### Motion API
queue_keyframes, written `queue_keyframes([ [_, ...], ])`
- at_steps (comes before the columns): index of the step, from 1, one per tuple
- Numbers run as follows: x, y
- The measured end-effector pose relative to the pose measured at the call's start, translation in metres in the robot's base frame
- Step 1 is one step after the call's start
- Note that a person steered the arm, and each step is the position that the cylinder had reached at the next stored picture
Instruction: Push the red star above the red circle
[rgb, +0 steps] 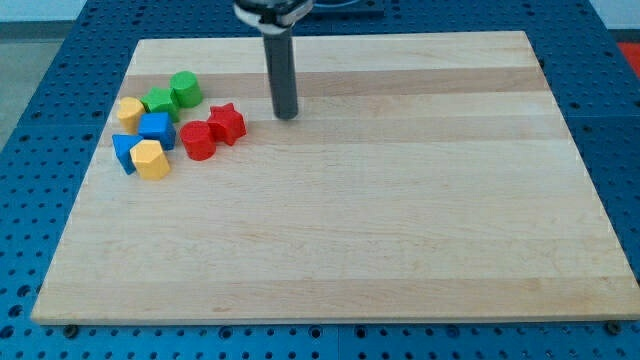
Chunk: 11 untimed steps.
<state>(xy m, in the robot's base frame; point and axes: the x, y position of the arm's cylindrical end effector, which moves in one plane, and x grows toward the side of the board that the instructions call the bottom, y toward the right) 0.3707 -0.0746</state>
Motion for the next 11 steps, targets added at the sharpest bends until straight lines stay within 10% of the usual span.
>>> queue_keyframes([
  [8, 0.018, -0.09],
  [11, 0.009, -0.035],
])
